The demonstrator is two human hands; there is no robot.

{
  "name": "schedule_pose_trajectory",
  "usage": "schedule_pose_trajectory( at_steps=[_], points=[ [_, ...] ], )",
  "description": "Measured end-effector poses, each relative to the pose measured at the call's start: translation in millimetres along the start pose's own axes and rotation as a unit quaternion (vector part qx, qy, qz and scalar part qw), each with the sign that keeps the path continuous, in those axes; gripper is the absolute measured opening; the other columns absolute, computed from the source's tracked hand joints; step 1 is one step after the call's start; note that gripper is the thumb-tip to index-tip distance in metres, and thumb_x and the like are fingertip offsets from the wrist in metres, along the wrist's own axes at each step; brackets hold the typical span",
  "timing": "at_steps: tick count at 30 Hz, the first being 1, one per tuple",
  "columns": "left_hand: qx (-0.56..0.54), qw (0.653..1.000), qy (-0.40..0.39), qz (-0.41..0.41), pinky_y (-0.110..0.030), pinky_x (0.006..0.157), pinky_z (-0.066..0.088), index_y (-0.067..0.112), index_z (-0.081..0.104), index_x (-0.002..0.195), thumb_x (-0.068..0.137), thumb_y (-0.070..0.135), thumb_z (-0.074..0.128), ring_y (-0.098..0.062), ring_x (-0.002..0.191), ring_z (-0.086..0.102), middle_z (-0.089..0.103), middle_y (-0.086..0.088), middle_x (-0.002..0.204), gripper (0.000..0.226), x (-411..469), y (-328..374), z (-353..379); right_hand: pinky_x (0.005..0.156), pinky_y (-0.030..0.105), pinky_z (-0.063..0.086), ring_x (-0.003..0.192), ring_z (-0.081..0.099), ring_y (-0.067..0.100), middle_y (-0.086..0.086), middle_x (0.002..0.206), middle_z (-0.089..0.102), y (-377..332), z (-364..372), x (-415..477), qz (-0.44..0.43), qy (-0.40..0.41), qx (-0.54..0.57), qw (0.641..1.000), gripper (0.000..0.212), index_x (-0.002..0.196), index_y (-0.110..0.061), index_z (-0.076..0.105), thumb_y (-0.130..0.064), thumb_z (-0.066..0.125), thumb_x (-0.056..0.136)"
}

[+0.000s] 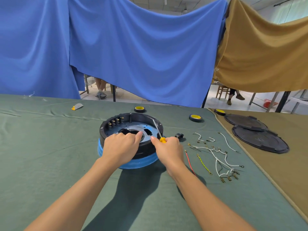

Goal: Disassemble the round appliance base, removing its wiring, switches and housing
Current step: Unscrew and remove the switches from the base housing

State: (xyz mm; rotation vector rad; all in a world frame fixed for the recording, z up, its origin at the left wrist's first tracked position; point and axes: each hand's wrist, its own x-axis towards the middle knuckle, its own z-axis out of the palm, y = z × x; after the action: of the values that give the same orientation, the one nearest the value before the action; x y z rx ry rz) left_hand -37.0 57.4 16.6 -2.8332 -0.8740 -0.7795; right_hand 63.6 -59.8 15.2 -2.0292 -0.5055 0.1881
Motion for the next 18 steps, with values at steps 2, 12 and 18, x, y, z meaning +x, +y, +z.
schedule_pose_trajectory(
  at_steps=[2, 12, 18],
  points=[
    [-0.003, 1.000, -0.013, 0.020, -0.032, 0.052, 0.036, 0.024, 0.039, 0.078, 0.100, 0.029, 0.035, -0.033, 0.062, 0.057, 0.036, 0.004, 0.050, 0.023, -3, 11, 0, 0.057, 0.031, 0.035, 0.065, 0.046, 0.026, 0.000, 0.063, 0.046, 1, -4, 5, -0.001, 0.011, -0.008, 1.000, 0.046, 0.060, -0.018, 0.041, -0.051, 0.060, 0.085],
    [-0.301, 0.953, -0.038, -0.012, -0.016, 0.071, 0.042, 0.016, 0.062, 0.124, 0.103, 0.019, 0.039, -0.014, 0.088, 0.059, 0.067, -0.002, 0.103, 0.031, -2, 33, -26, 0.057, 0.030, 0.038, 0.078, 0.058, 0.026, 0.001, 0.077, 0.059, 2, -9, -4, -0.024, 0.040, -0.062, 0.997, 0.049, 0.072, -0.018, 0.047, -0.066, 0.055, 0.082],
    [-0.128, 0.991, -0.036, -0.011, -0.036, 0.090, 0.044, 0.017, 0.065, 0.113, 0.102, 0.041, 0.035, -0.023, 0.114, 0.056, 0.067, 0.001, 0.119, 0.040, -7, -13, -21, 0.054, 0.031, 0.037, 0.064, 0.053, 0.025, 0.003, 0.066, 0.056, -1, -11, -2, -0.006, 0.016, -0.011, 1.000, 0.032, 0.063, -0.017, 0.046, -0.040, 0.064, 0.076]
  ],
)
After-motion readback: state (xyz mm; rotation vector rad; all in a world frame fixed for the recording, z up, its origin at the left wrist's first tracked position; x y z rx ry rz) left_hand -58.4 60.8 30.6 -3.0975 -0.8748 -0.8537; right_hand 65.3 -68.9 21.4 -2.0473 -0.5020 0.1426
